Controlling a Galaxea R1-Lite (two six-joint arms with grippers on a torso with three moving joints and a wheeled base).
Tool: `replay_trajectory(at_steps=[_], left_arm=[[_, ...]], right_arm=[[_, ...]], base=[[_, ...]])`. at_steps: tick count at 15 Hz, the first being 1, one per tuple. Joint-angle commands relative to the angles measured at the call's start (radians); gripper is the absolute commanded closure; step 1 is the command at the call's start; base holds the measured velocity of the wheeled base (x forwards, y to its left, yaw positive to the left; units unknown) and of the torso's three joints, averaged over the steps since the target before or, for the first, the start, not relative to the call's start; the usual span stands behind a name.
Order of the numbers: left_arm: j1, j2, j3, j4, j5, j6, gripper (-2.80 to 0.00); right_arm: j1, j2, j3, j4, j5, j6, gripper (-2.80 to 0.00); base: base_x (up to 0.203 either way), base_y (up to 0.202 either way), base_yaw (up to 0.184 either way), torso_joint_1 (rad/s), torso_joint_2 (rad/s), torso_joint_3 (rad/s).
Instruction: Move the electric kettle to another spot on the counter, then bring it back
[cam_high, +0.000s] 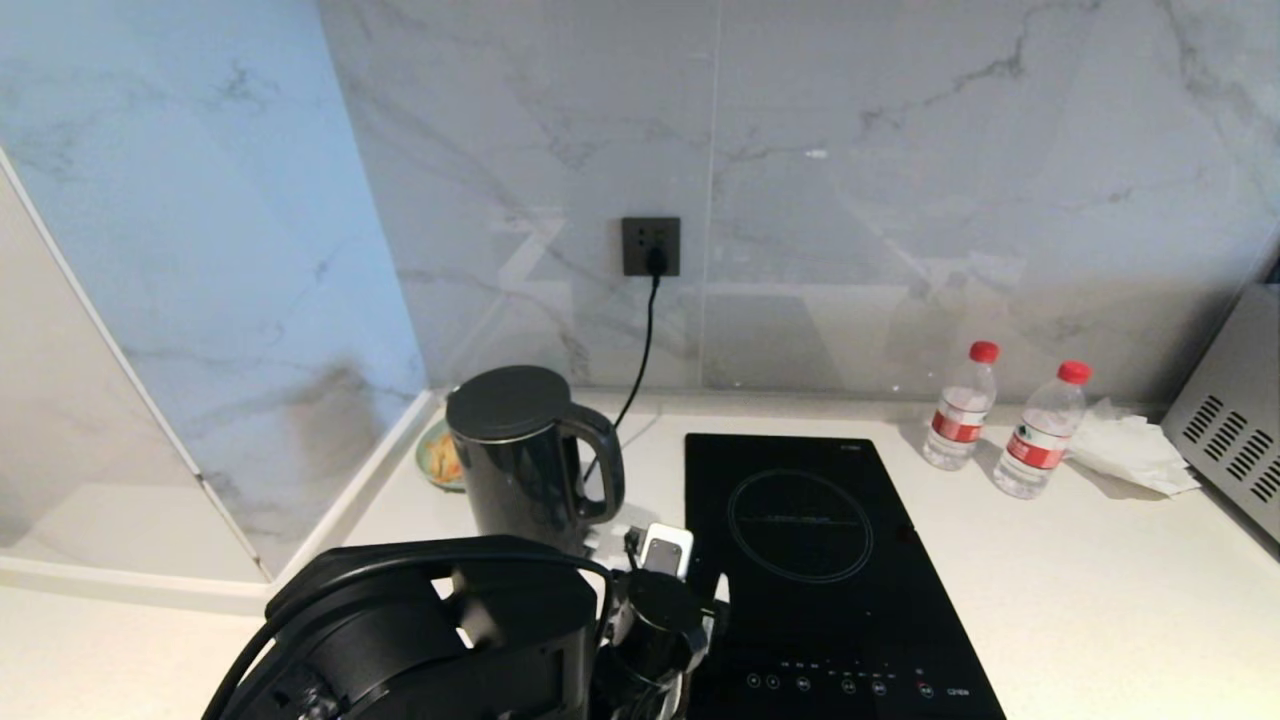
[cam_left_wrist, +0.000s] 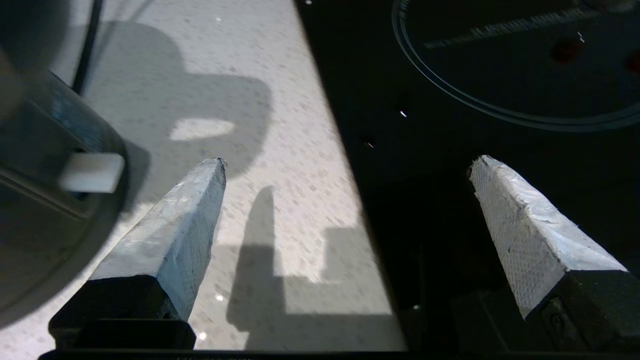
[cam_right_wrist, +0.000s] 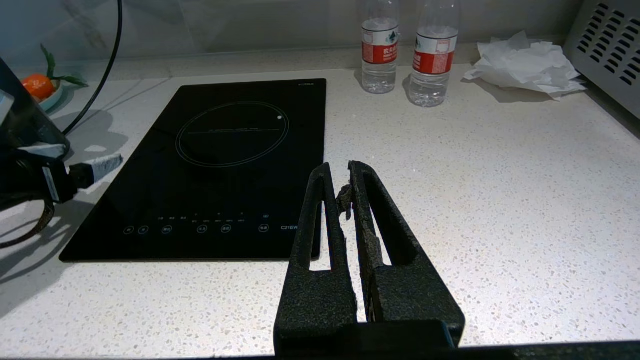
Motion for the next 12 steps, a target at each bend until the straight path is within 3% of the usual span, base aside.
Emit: replay_trajectory(at_steps=[1,12], left_arm=[[0.028,0.011,-0.020,-0.008,0.007,-0.002,-2.80],[0.122,0.031,-0.031,-0.005,0.026,0.001,-2.80]], right_arm=[[0.000,0.000,0.000,0.000,0.000,0.000,0.00],[0.000,0.000,0.000,0.000,0.000,0.000,0.00]], base=[[0.000,0.000,0.000,0.000,0.00,0.000],[0.000,0.000,0.000,0.000,0.00,0.000]])
